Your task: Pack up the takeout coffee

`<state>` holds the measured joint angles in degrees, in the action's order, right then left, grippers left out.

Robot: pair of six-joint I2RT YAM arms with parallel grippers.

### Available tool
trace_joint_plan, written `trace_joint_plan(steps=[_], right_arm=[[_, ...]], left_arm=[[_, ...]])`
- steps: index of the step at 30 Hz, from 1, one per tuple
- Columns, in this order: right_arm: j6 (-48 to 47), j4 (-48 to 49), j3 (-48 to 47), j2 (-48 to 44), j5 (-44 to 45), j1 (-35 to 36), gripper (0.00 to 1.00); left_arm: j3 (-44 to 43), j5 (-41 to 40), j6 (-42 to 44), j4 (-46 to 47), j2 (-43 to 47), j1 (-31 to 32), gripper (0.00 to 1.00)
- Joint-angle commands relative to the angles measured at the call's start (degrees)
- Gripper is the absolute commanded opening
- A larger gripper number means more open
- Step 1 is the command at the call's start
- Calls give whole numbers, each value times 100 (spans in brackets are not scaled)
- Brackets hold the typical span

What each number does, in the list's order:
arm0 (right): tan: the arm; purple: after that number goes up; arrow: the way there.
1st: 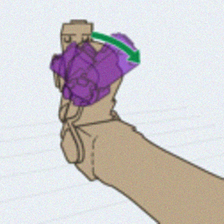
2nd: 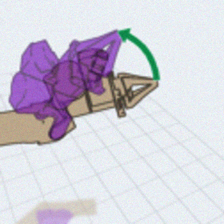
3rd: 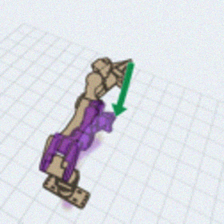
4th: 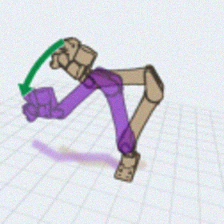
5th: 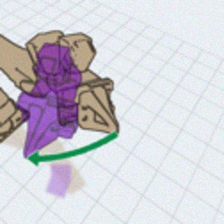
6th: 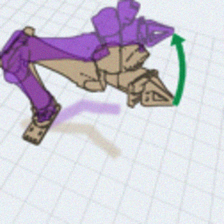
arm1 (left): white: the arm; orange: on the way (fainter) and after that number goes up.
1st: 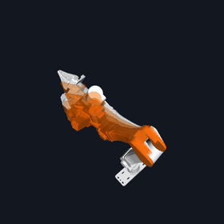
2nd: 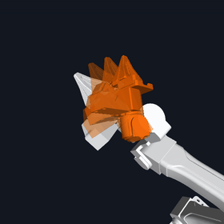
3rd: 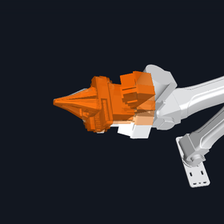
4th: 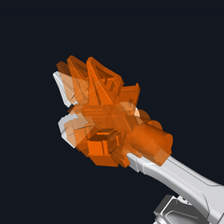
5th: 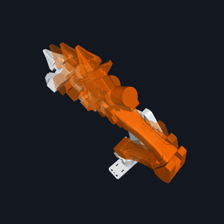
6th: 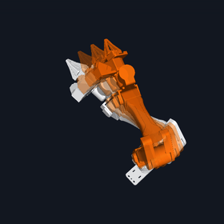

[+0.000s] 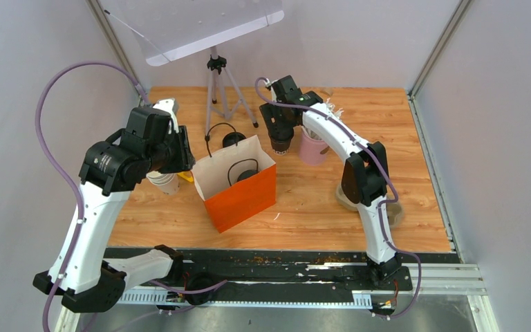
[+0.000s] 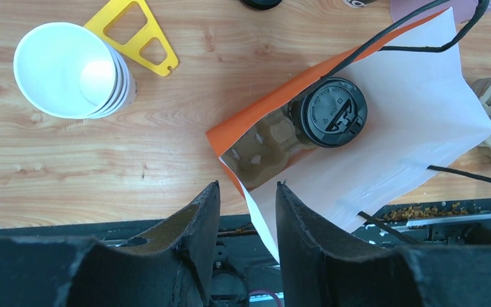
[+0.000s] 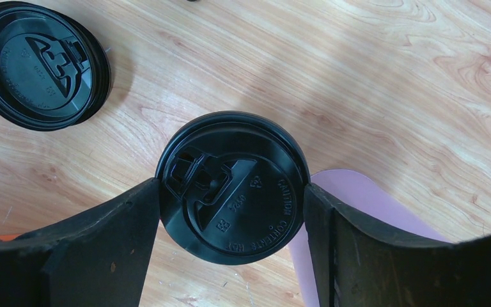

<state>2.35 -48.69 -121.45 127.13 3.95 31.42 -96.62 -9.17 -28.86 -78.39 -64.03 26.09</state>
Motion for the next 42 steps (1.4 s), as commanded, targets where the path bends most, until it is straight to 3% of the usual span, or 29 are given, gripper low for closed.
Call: trace_joint_plan(steps=[1, 20, 42], right_arm=[[-104, 75, -28, -48, -7, -18, 70], [-130, 32, 1192, -1296, -618, 275, 68], [443, -446, 3537, -3681, 177, 621, 70]], left_arm=[[-254, -79, 218, 122, 24, -33, 46], [-143, 127, 443, 281, 212, -29, 47], [194, 702, 355, 279, 786, -33, 47]])
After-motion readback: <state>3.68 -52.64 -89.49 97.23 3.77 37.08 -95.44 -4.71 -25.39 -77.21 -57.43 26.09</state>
